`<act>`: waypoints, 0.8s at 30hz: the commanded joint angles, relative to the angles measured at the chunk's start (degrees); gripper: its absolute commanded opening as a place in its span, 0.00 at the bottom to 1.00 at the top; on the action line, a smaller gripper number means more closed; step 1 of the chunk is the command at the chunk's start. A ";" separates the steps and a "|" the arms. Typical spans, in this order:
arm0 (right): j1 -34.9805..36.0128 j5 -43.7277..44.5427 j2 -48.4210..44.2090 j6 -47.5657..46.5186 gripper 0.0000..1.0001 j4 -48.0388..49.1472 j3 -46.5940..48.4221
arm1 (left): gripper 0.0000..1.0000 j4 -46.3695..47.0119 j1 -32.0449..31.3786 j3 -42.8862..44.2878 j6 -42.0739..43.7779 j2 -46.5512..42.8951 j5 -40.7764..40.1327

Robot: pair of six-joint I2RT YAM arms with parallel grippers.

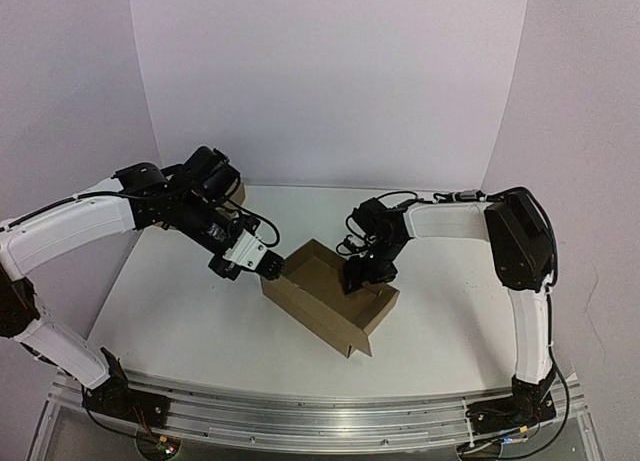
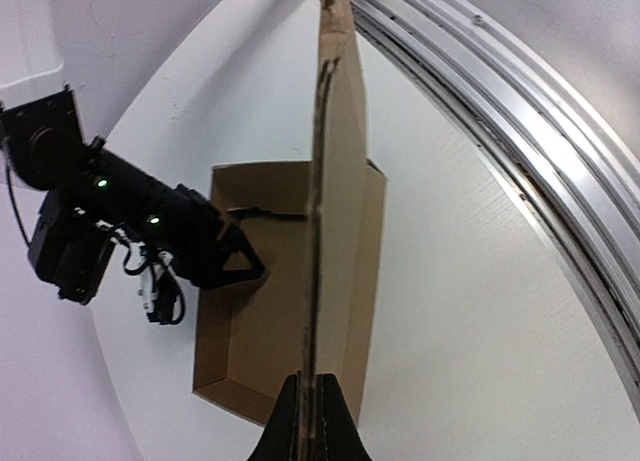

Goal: Fold the paper box

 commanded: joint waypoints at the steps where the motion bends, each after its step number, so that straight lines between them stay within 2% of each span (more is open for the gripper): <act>1: 6.64 -2.79 -7.28 8.02 0.64 4.18 -6.32 | 0.00 15.17 0.36 -3.93 -5.53 -0.06 1.03; 5: 8.92 -2.77 -9.70 17.13 0.60 10.16 -11.91 | 0.00 19.71 0.39 -7.87 -5.04 -1.21 5.62; 9: 9.71 1.47 -10.63 25.45 0.57 10.67 -13.96 | 0.00 20.17 0.36 -10.30 -3.82 -0.93 9.76; 12: 9.91 2.63 -11.47 31.19 0.57 10.71 -15.20 | 0.00 22.37 0.38 -11.91 -4.39 -0.52 8.33; 14: 10.21 3.00 -12.24 33.76 0.60 10.63 -16.29 | 0.00 23.72 0.44 -12.28 -5.04 -0.24 6.84; 16: 10.20 3.46 -13.30 35.31 0.62 10.62 -17.37 | 0.05 24.51 0.48 -12.83 -6.01 -0.27 5.43; 17: 10.19 3.84 -14.14 35.66 0.63 10.62 -17.68 | 0.10 25.51 0.47 -13.34 -6.75 -0.36 4.83; 18: 10.17 4.31 -14.69 35.97 0.64 10.62 -17.98 | 0.22 26.65 0.51 -14.00 -7.42 -0.53 3.94; 19: 10.16 4.77 -15.05 36.56 0.65 10.57 -18.26 | 0.41 28.12 0.50 -15.09 -8.43 -0.71 2.57; 22: 9.65 5.77 -15.64 39.51 0.67 10.36 -19.76 | 0.79 33.71 0.49 -16.13 -13.77 -0.74 -2.06; 24: 8.76 6.25 -16.30 42.39 0.67 10.39 -21.33 | 0.91 34.71 0.57 -15.01 -18.65 -0.24 -5.50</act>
